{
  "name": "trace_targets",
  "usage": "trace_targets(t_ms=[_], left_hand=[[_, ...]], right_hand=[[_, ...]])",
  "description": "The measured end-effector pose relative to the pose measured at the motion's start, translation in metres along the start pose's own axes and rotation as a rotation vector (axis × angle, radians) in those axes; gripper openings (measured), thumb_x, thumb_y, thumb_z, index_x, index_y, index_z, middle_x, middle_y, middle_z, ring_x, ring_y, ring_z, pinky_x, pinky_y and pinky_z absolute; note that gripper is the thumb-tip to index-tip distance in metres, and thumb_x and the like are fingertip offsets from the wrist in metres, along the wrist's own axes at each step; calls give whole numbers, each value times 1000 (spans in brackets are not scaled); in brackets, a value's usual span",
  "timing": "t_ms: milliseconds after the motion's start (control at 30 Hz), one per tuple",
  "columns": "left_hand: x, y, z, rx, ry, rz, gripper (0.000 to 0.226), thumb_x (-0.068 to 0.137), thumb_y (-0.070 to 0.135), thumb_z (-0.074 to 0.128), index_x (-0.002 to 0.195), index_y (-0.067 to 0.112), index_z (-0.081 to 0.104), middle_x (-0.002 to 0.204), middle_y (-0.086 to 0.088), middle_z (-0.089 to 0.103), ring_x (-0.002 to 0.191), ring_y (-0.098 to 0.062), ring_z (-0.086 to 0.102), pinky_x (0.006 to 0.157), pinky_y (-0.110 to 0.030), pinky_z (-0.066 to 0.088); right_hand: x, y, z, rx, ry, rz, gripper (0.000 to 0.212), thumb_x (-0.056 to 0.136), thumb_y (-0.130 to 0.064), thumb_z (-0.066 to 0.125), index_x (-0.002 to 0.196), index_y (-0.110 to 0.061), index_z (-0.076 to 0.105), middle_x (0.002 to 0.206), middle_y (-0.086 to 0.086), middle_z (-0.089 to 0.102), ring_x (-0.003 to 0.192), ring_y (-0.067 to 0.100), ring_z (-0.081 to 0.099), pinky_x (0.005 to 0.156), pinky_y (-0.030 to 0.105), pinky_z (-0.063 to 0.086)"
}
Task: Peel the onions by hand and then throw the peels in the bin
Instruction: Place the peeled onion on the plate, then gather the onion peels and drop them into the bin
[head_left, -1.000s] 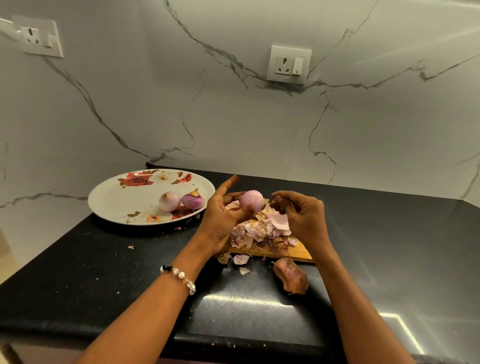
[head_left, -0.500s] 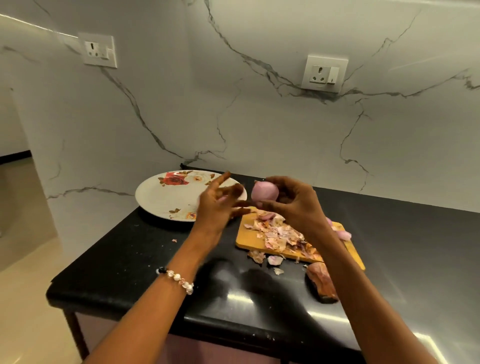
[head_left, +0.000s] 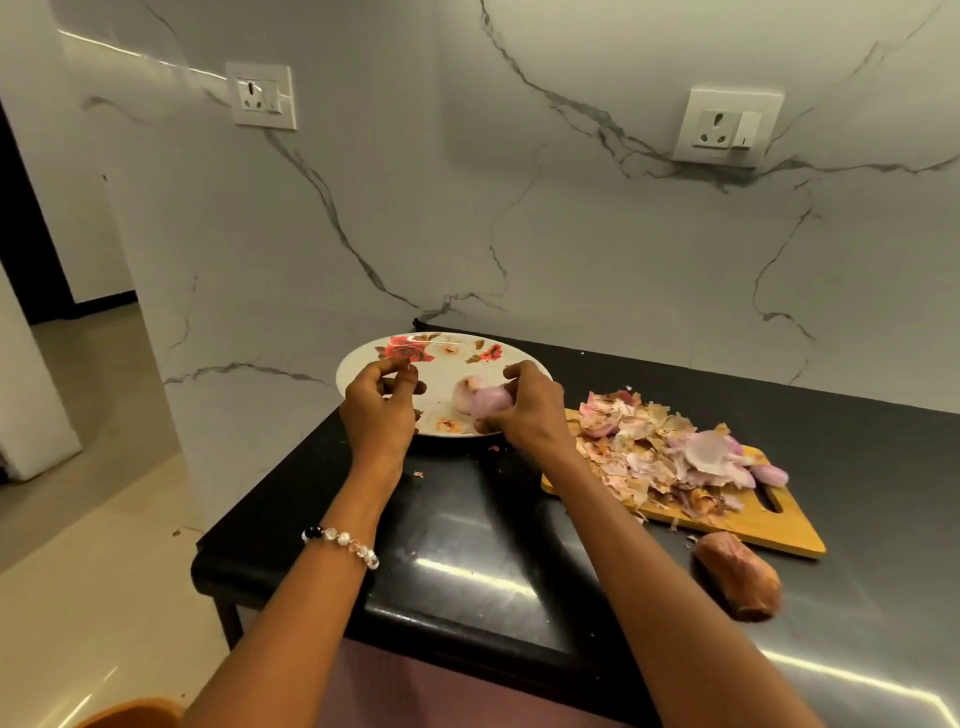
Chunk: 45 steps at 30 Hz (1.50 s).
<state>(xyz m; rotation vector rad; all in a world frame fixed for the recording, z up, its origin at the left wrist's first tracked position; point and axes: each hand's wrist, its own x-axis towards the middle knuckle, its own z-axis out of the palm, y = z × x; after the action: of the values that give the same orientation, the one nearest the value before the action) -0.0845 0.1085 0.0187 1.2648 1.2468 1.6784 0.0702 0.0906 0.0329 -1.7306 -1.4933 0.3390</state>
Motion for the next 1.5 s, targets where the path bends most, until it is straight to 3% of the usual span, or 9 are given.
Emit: trace_targets(t_ms=[200,433,600,767,900,1133,1267,1400,1500], left_hand=[[-4,1,-2,37,-28,0,17,94,21,60,108,13,66,86,-4,70,70,-8,64,51,-13,47],[-11,4,-2,179,-140,111,11,93,25,61,99,18,67,82,3,69,82,-14,66,77,-39,57],[-29,10,10,337,-292,264,18,92,20,62,106,13,70,96,-5,71,79,-20,64,77,-37,56],[-59,22,34,409,-428,368,33,89,-5,55,107,16,72,106,0,66,84,-13,63,80,-24,53],[-79,32,55,407,-498,258,28,96,4,49,119,8,64,113,-9,67,99,-18,63,87,-22,46],[-92,37,87,728,-696,19,37,102,17,36,138,9,42,136,-19,48,121,-34,48,97,-38,40],[-97,46,101,630,-703,-108,46,102,14,32,147,11,28,148,-16,36,128,-29,40,93,-32,36],[-94,59,114,499,-610,-253,46,103,22,35,146,8,29,142,-14,40,104,-20,43,81,-30,36],[-89,61,121,296,-624,-384,61,99,41,44,147,8,26,150,-12,33,131,-29,38,99,-35,36]], right_hand=[[0,-5,2,-96,-60,-79,55,68,-20,88,116,-3,65,116,15,65,104,27,61,90,36,52],[-21,5,-36,12,94,-109,19,86,-4,70,105,-7,75,99,12,73,77,12,62,66,14,47],[-68,22,-113,141,127,-64,37,88,16,47,100,-7,75,89,5,73,77,12,70,76,27,59],[-117,64,-176,158,196,27,27,92,5,56,99,-13,74,90,3,74,81,13,70,71,24,54],[-131,102,-189,24,453,242,17,94,-15,63,103,-6,74,91,9,73,80,19,65,66,24,46],[-113,130,-189,-72,287,452,35,100,-24,54,115,6,63,114,22,65,108,37,58,92,47,46],[-87,137,-188,-62,216,522,30,98,-23,56,110,4,62,107,17,63,92,29,58,76,41,49],[-70,146,-191,111,284,611,15,91,-12,61,101,-2,58,96,11,52,80,21,48,54,29,36],[-62,154,-193,333,347,671,14,87,-6,52,101,-4,53,91,11,48,76,23,46,53,30,33]])
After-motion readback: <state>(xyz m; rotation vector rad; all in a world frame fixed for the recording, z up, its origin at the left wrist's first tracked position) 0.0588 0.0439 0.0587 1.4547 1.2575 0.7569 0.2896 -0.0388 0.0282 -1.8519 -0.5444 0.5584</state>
